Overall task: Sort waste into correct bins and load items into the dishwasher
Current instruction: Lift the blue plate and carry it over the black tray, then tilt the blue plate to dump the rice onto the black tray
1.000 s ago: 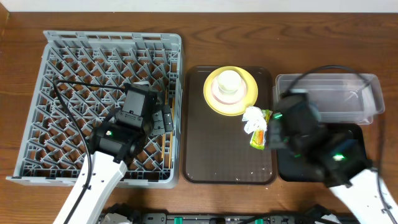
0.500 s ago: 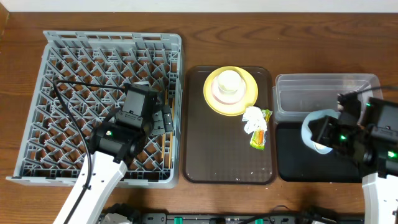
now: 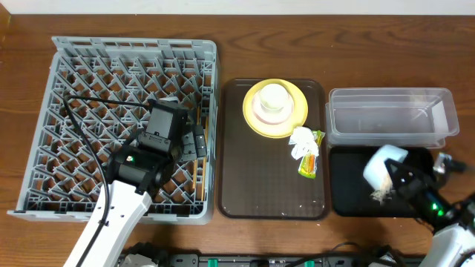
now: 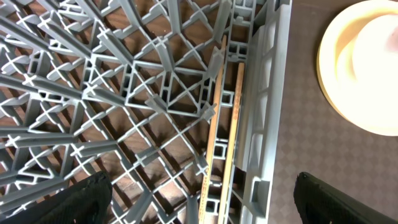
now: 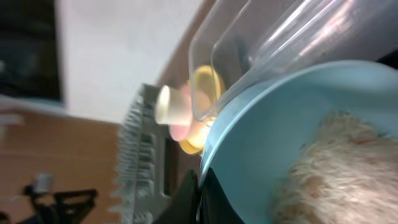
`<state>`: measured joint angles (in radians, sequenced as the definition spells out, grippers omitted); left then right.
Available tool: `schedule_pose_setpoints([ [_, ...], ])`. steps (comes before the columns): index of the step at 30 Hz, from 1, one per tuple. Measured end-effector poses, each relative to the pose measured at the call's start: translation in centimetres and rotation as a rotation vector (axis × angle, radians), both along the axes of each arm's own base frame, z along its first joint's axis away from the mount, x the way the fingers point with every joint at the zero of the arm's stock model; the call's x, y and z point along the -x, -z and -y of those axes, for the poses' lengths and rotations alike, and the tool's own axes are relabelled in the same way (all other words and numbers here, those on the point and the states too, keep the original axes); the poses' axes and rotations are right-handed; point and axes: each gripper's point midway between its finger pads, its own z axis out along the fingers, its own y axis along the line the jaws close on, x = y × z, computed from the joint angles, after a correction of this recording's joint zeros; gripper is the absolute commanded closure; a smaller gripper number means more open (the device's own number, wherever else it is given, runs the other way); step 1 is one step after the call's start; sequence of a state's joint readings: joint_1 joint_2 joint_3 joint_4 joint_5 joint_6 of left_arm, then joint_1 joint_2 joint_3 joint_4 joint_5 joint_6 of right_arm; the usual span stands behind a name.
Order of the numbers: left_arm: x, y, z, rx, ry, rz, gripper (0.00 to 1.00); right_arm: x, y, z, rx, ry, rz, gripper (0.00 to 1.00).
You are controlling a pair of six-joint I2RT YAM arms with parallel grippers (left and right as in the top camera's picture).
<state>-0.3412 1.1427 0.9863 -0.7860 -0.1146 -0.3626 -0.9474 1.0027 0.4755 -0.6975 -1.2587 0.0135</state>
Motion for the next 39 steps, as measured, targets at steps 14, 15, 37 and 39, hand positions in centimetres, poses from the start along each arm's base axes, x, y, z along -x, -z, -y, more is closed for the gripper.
schedule_pose_setpoints([
  [14,0.0,0.0,0.0,0.000,0.000,0.000,0.06,1.0,-0.5,1.0,-0.169,0.064,0.166,0.99],
  [15,0.0,0.0,0.0,0.000,0.000,0.000,0.06,0.8,-0.5,1.2,-0.174,0.065,0.168,0.99],
  [37,0.0,0.0,0.0,0.000,0.000,0.000,0.05,0.0,-1.1,2.7,-0.399,0.104,0.075,0.99],
  [39,0.0,0.0,0.0,0.000,0.000,0.000,0.06,-0.1,-1.3,2.9,-0.382,0.101,0.086,0.99],
])
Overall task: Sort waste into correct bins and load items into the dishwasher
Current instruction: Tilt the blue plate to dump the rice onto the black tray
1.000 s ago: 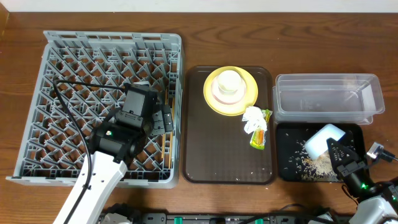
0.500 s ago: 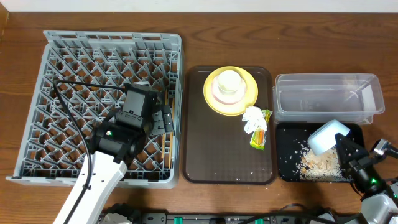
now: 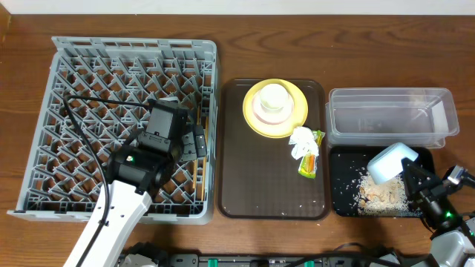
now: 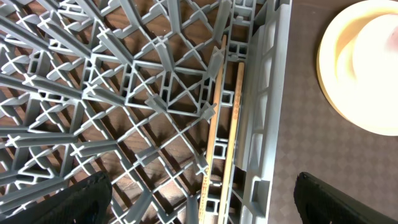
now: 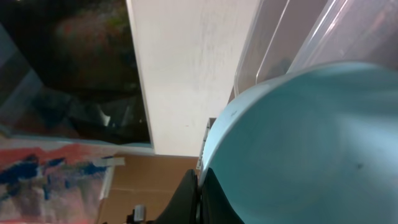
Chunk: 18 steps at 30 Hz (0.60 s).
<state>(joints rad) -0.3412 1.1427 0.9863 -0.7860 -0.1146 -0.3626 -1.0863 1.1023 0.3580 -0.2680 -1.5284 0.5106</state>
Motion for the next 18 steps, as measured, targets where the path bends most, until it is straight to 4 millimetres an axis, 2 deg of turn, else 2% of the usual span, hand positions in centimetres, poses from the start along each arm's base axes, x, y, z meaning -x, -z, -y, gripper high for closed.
schedule_pose_setpoints([
  [9,0.0,0.0,0.0,0.000,0.000,0.000,0.05,0.1,0.1,-0.1,-0.114,0.003,-0.056,0.99],
  [13,0.0,0.0,0.0,0.000,0.000,0.000,0.06,0.0,-0.1,0.1,-0.114,0.005,-0.056,0.99],
  [16,0.0,0.0,0.0,0.000,0.000,0.000,0.06,0.3,0.2,-0.7,-0.219,0.001,-0.111,0.99],
  [18,0.0,0.0,0.0,0.000,0.000,0.000,0.06,0.2,0.0,-1.0,-0.211,-0.008,-0.110,0.99],
])
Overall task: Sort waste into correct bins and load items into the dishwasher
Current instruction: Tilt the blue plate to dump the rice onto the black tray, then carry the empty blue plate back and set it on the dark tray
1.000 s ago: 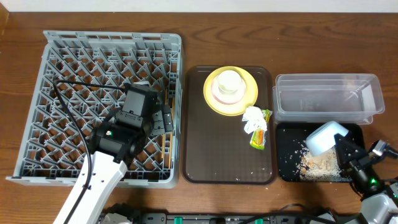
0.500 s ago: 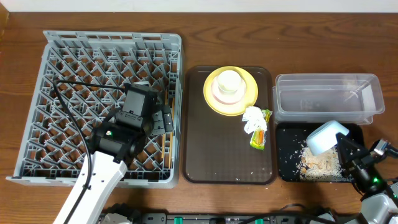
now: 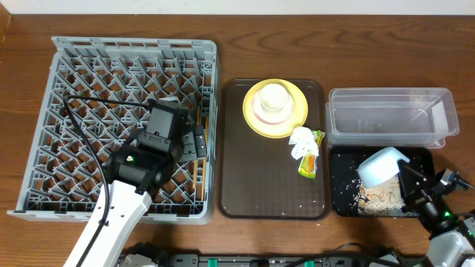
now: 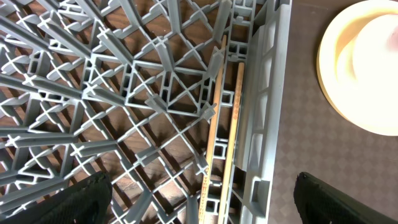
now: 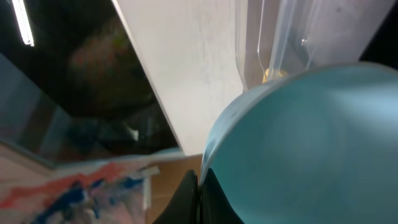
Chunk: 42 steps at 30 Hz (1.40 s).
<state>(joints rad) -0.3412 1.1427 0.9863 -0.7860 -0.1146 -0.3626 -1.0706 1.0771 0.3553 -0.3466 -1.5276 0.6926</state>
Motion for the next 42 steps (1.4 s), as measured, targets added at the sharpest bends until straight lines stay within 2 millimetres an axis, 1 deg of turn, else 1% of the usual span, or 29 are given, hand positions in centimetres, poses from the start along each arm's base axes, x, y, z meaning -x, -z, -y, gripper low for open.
schedule_pose_setpoints([
  [2,0.0,0.0,0.0,0.000,0.000,0.000,0.06,-0.3,-0.5,0.1,0.073,-0.008,0.034,0.99],
  [5,0.0,0.0,0.0,0.000,0.000,0.000,0.06,-0.4,-1.0,-0.4,0.057,-0.033,0.034,0.99],
  [7,0.0,0.0,0.0,0.000,0.000,0.000,0.06,-0.7,-1.4,-0.7,0.079,-0.054,0.048,0.99],
  [8,0.0,0.0,0.0,0.000,0.000,-0.001,0.06,-1.1,-2.4,-0.9,0.146,-0.082,0.097,0.99],
  [9,0.0,0.0,0.0,0.000,0.000,0.000,0.06,-1.3,-2.9,-1.0,0.179,-0.093,0.118,0.99],
  [11,0.0,0.0,0.0,0.000,0.000,0.000,0.06,-2.0,-4.9,-1.6,0.291,-0.142,0.203,0.99],
  [12,0.0,0.0,0.0,0.000,0.000,-0.001,0.05,-2.3,-6.8,-2.6,0.344,-0.187,0.254,0.98],
  [13,0.0,0.0,0.0,0.000,0.000,0.000,0.06,-2.3,-7.4,-3.1,0.389,-0.208,0.293,0.98],
  [15,0.0,0.0,0.0,0.000,0.000,-0.002,0.06,-2.4,-10.4,-4.9,0.514,-0.275,0.417,0.98],
  [16,0.0,0.0,0.0,0.000,0.000,0.000,0.06,-2.1,-12.0,-6.0,0.561,-0.305,0.473,0.99],
  [19,0.0,0.0,0.0,0.000,0.000,0.000,0.06,-0.7,-15.1,-9.2,0.633,-0.391,0.584,0.98],
  [21,0.0,0.0,0.0,0.000,0.000,0.000,0.06,0.0,-16.1,-10.7,0.598,-0.441,0.584,0.99],
  [24,0.0,0.0,0.0,0.000,0.000,0.000,0.06,0.2,-16.2,-11.6,0.510,-0.486,0.530,0.99],
  [30,0.0,0.0,0.0,0.000,0.000,0.000,0.06,0.0,-15.9,-12.6,0.414,-0.547,0.472,0.99],
  [32,0.0,0.0,0.0,0.000,0.000,0.000,0.05,-0.7,-16.0,-12.5,0.387,-0.547,0.463,0.99],
  [34,0.0,0.0,0.0,0.000,0.000,0.000,0.06,-1.9,-16.4,-11.8,0.370,-0.519,0.469,0.99],
  [37,0.0,0.0,0.0,0.000,0.000,0.000,0.05,-4.2,-17.6,-10.4,0.378,-0.447,0.515,0.99],
  [40,0.0,0.0,0.0,0.000,0.000,0.000,0.06,-6.2,-18.6,-9.2,0.424,-0.405,0.569,0.98],
  [42,0.0,0.0,0.0,0.000,0.000,0.000,0.05,-7.9,-19.1,-8.5,0.442,-0.389,0.579,0.99],
])
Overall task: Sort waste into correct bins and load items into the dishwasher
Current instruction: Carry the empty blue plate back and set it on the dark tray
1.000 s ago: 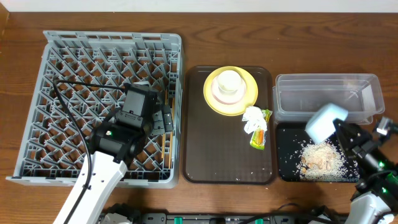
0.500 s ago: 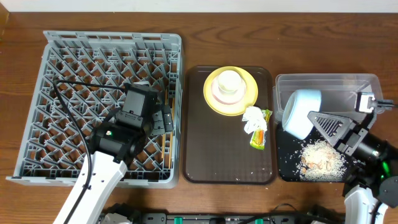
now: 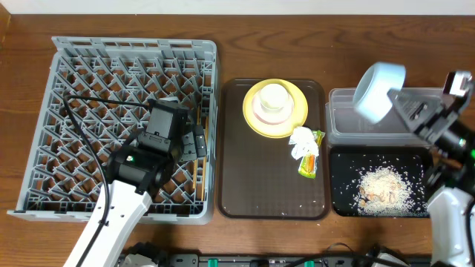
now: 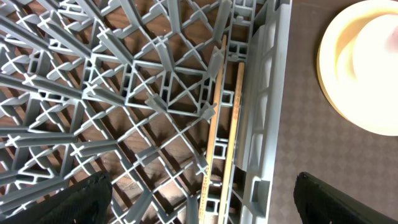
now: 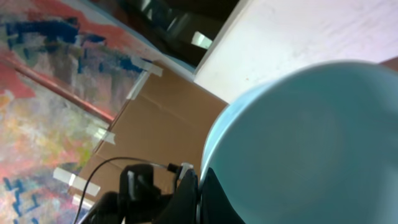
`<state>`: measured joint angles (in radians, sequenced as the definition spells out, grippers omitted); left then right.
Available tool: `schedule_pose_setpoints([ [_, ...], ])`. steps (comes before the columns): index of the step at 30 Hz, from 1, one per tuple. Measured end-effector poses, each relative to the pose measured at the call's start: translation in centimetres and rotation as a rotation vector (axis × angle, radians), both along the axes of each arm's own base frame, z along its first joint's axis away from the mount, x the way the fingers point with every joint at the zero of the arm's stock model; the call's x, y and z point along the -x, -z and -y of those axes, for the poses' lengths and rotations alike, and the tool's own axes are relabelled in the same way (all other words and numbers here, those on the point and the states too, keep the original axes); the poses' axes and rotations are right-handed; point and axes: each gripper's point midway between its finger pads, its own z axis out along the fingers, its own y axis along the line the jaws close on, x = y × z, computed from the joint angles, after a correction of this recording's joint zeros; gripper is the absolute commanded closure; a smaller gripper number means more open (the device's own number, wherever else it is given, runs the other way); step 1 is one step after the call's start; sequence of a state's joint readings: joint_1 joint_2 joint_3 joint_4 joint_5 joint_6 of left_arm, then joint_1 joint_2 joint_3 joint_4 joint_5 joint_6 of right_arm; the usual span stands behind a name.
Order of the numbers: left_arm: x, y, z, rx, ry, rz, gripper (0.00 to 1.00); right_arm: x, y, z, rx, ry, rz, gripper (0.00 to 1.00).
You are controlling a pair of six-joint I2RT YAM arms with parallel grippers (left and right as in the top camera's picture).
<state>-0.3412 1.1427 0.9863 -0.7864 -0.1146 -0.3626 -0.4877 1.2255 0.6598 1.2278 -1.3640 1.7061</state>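
Observation:
My right gripper is shut on the rim of a light blue bowl, held high over the left end of the clear bin. In the right wrist view the bowl fills the frame and looks empty. Food scraps lie in the black bin. A yellow plate with a pink and white cup and a crumpled wrapper rest on the brown tray. My left gripper hangs open over the grey dishwasher rack, above two wooden chopsticks.
The rack's right wall runs beside the tray. The clear bin stands behind the black bin at the table's right. A black cable loops over the rack by my left arm.
My right gripper has lifted the blue bowl from low over the black bin to high over the clear bin's left end. The left arm has not moved.
My right gripper first held the tilted bowl, with scraps inside, over the black bin. Then the scraps lay spread in the bin and the bowl was empty. It stayed low over the bin, and now it is raised. The left gripper stayed open over the rack.

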Motion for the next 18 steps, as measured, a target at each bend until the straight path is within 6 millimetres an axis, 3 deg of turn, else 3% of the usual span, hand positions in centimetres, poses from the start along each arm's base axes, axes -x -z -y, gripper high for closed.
schedule_pose_setpoints([
  [4,0.0,0.0,0.0,0.000,0.000,0.000,0.06,-3.9,1.5,1.2,-0.041,0.005,-0.146,0.98],
  [7,0.0,0.0,0.0,0.000,0.000,0.000,0.06,-5.3,2.5,1.9,-0.072,0.012,-0.238,0.98],
  [9,0.0,0.0,0.0,0.000,0.000,0.000,0.06,-6.3,2.1,2.6,-0.076,0.039,-0.244,0.98],
  [15,0.0,0.0,0.0,0.000,0.000,0.000,0.06,-7.8,-2.7,2.6,0.028,0.099,-0.082,0.98],
  [18,0.0,0.0,0.0,0.000,0.000,0.000,0.06,-8.5,-2.1,2.1,0.063,0.133,-0.134,0.99],
])
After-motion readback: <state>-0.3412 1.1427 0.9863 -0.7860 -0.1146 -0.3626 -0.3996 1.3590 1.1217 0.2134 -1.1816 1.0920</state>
